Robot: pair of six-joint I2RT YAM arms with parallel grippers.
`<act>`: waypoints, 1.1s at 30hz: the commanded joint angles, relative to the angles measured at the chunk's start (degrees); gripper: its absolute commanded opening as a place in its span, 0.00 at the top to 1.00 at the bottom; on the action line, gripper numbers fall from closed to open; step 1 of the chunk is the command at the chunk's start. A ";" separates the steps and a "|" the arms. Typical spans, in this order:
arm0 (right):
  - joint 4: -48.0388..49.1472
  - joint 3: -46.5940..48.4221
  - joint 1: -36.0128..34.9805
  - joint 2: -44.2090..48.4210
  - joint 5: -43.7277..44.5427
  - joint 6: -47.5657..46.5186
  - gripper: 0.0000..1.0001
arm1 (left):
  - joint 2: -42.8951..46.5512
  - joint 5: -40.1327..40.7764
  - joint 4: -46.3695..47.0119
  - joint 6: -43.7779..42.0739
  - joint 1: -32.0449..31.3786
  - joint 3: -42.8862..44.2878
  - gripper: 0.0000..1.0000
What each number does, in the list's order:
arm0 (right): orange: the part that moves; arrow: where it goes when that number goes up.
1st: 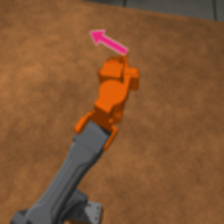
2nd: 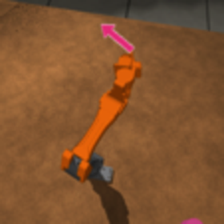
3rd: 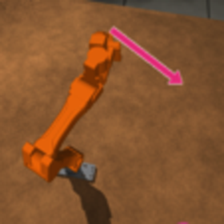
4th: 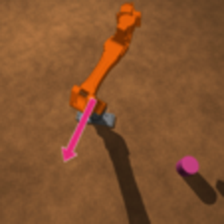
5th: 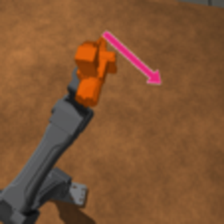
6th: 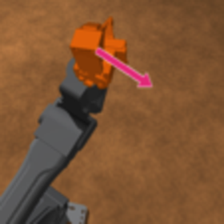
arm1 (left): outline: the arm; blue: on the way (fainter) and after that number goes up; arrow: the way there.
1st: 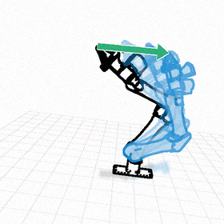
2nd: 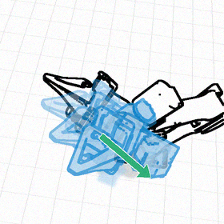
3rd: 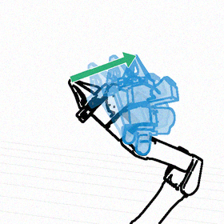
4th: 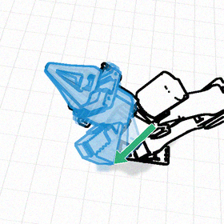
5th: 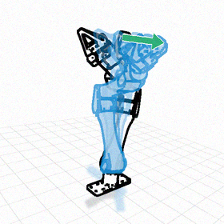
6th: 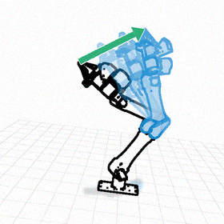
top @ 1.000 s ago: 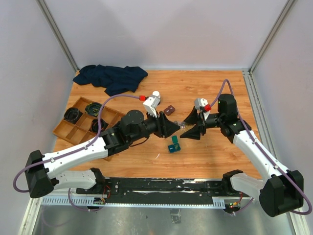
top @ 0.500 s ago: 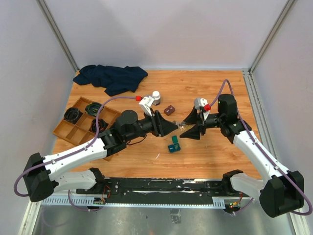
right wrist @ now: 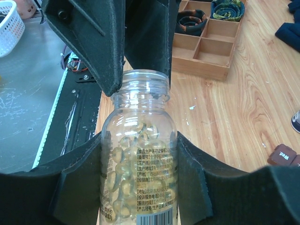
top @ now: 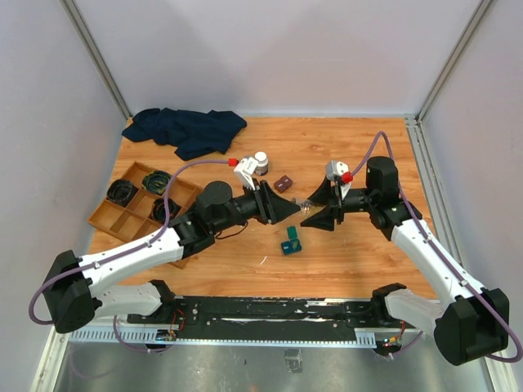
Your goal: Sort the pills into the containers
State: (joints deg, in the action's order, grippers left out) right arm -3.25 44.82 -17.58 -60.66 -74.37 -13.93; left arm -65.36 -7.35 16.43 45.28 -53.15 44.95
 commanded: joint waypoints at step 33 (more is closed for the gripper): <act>4.99 0.32 0.18 1.65 -1.07 3.64 1.00 | -5.03 -19.23 3.35 -20.70 2.65 1.13 0.79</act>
State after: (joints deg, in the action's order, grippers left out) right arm -4.14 44.49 -17.47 -59.79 -71.53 -11.79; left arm -70.41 -22.28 16.40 34.06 -48.03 48.77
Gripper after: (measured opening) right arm 0.534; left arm 0.462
